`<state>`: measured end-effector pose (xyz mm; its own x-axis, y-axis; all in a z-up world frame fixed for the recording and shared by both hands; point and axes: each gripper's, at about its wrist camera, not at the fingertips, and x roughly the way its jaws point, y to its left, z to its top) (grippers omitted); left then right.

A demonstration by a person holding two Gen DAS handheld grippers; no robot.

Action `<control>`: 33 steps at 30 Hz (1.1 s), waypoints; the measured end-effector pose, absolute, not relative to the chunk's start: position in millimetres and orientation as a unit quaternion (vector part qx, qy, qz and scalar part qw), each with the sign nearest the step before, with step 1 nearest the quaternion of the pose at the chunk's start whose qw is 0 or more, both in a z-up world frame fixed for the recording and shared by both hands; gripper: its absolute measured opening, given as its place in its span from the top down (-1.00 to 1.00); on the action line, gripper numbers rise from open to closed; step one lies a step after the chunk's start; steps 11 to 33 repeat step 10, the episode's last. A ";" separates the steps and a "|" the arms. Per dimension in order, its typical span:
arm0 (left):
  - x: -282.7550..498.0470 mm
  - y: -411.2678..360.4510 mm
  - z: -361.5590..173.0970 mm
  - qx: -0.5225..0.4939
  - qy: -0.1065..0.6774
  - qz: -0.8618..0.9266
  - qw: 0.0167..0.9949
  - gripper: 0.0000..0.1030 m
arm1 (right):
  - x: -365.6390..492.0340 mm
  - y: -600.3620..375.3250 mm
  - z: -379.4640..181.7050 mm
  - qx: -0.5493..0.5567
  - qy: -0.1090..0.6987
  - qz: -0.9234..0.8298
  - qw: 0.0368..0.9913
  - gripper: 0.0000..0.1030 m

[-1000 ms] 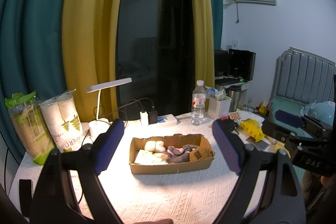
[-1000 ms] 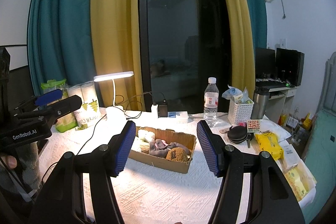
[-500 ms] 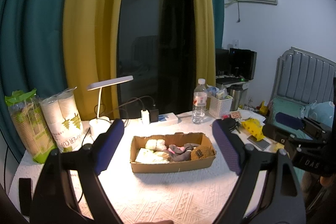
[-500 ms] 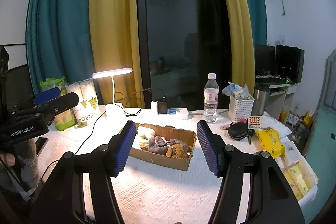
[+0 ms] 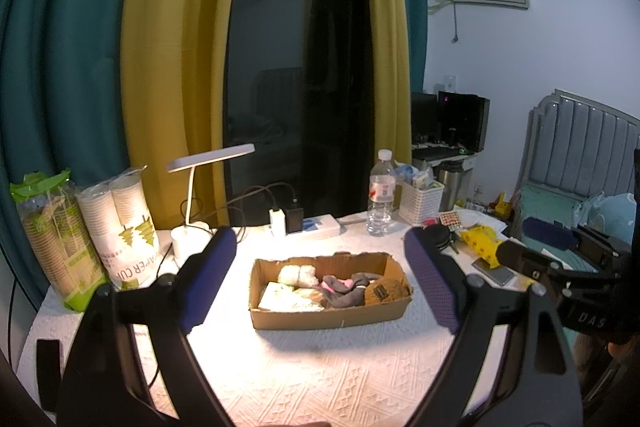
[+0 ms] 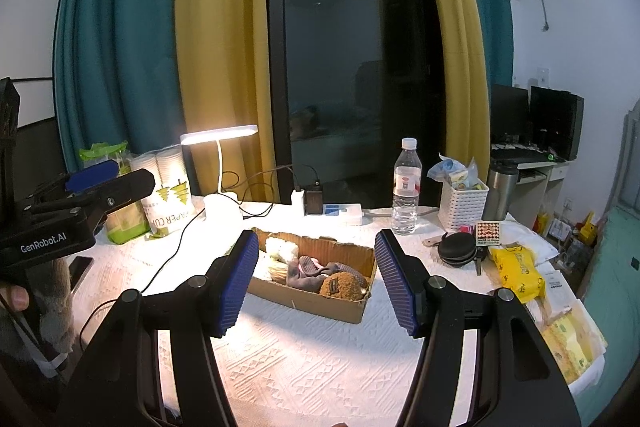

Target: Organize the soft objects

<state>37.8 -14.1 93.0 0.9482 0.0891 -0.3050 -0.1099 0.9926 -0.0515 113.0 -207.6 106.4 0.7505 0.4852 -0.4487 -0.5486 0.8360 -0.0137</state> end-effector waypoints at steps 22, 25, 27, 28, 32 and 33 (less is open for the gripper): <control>41.4 -10.8 86.4 -0.032 0.163 0.054 0.985 -0.69 | 120.3 -206.1 100.1 -0.075 0.227 0.279 0.930 -0.24; 41.4 -10.8 86.4 -0.032 0.163 0.054 0.985 -0.69 | 120.3 -206.1 100.1 -0.075 0.227 0.279 0.930 -0.24; 41.4 -10.8 86.4 -0.032 0.163 0.054 0.985 -0.69 | 120.3 -206.1 100.1 -0.075 0.227 0.279 0.930 -0.24; 41.4 -10.8 86.4 -0.032 0.163 0.054 0.985 -0.69 | 120.3 -206.1 100.1 -0.075 0.227 0.279 0.930 -0.24; 41.4 -10.8 86.4 -0.032 0.163 0.054 0.985 -0.69 | 120.3 -206.1 100.1 -0.075 0.227 0.279 0.930 -0.24; 41.4 -10.8 86.4 -0.032 0.163 0.054 0.985 -0.69 | 120.3 -206.1 100.1 -0.075 0.227 0.279 0.930 -0.24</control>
